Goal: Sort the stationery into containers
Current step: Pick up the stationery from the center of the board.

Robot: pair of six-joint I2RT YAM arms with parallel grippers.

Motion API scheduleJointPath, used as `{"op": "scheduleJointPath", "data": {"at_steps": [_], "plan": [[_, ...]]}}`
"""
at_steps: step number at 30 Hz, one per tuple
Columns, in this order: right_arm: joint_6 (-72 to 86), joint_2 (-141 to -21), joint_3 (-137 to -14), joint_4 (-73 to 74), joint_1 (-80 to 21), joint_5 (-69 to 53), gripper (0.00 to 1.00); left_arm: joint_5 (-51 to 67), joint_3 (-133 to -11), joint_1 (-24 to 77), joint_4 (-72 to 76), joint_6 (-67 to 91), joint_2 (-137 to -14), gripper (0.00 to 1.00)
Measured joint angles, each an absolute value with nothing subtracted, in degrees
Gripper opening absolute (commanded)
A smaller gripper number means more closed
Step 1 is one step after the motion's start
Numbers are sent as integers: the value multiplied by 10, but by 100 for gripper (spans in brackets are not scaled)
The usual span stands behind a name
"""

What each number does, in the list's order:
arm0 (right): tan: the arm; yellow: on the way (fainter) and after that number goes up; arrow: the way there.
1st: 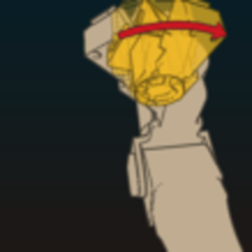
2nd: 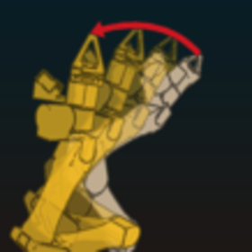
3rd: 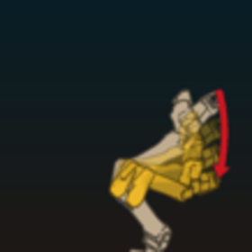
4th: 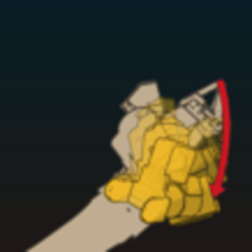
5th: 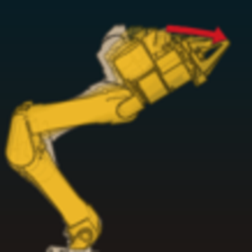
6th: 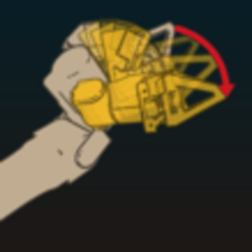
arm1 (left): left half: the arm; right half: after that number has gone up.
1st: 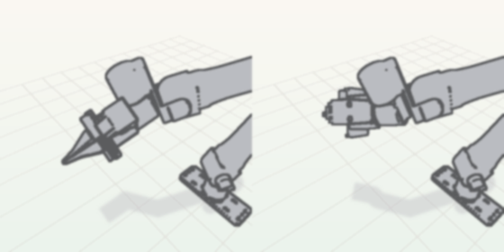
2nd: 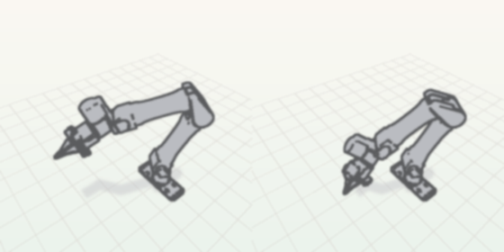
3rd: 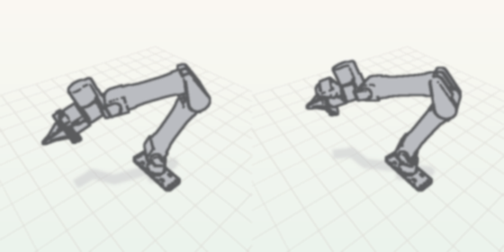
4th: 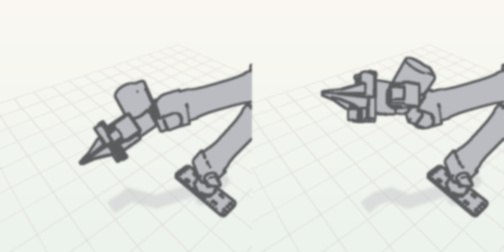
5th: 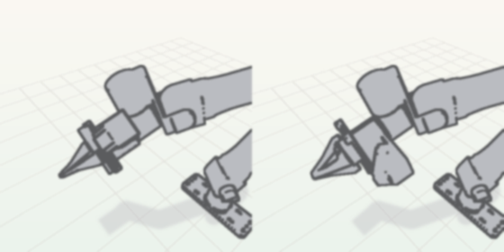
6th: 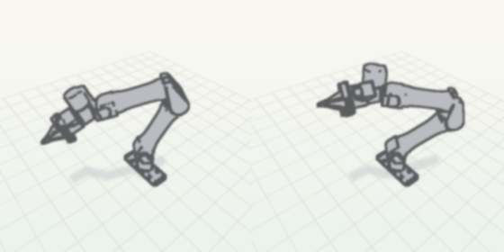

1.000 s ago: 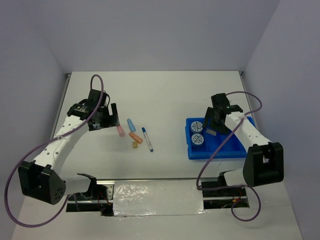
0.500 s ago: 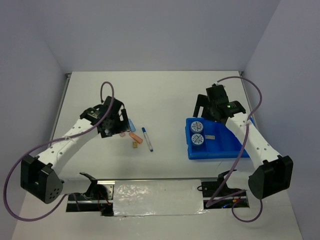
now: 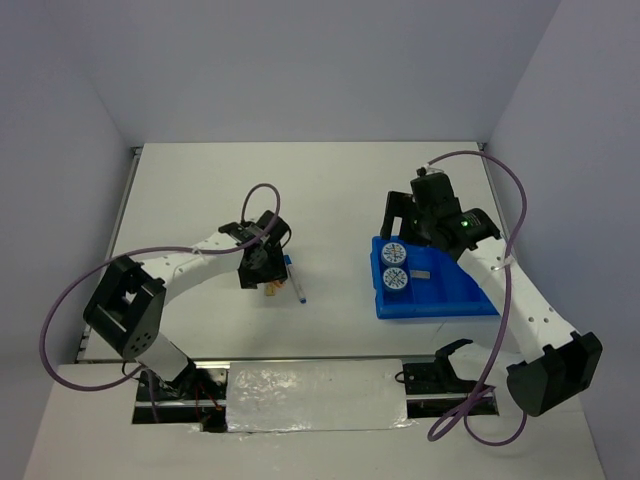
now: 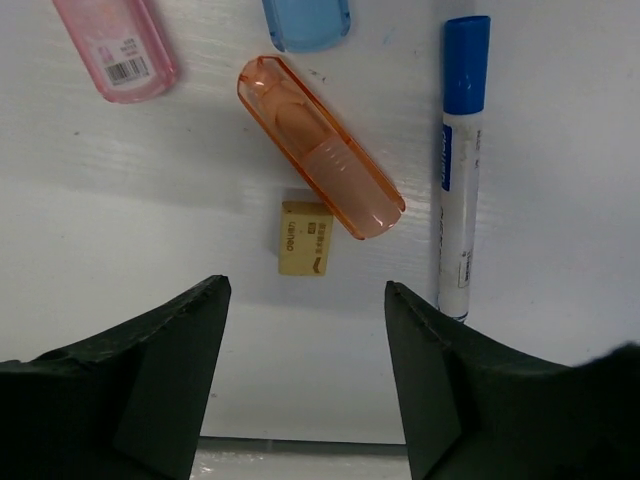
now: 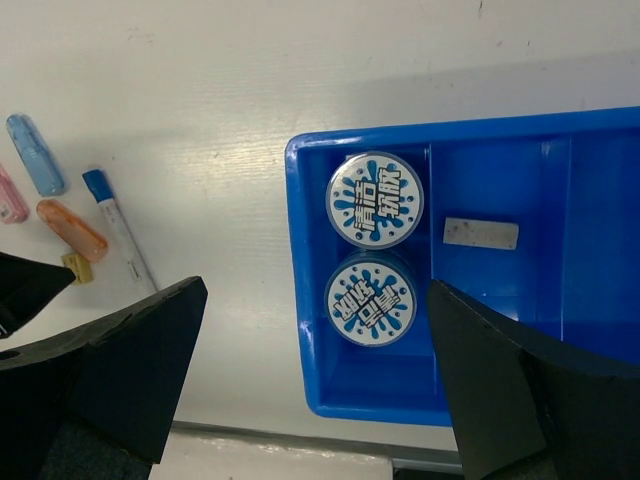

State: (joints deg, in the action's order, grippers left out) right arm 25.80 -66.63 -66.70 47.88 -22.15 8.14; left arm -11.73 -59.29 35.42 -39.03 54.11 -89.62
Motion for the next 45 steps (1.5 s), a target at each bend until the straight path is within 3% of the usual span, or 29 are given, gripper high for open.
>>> {"op": "scheduleJointPath", "data": {"at_steps": [6,12,19,21,24,26,29,36,41,45], "plan": [[252,-657,-662,486,-222,74,98,-117,-558,361,-356,538,-903,61],[245,-659,-662,487,-222,66,98,-117,-546,363,-328,525,-920,59],[242,-665,-668,489,-222,60,98,-121,-534,364,-315,512,-931,41],[241,-665,-670,489,-222,59,98,-124,-533,365,-314,511,-931,26],[241,-665,-674,490,-222,53,98,-125,-532,369,-316,510,-924,12],[241,-665,-674,489,-222,37,98,-125,-531,374,-325,511,-912,11],[246,-665,-674,481,-222,-20,98,-113,-530,390,-331,506,-851,0],[366,-665,-645,392,-242,-151,95,22,-479,427,-95,415,-630,0],[443,-681,-666,376,-321,-155,89,80,-448,437,16,346,-621,0],[467,-702,-689,369,-369,-148,72,100,-446,440,30,309,-634,0]]}}
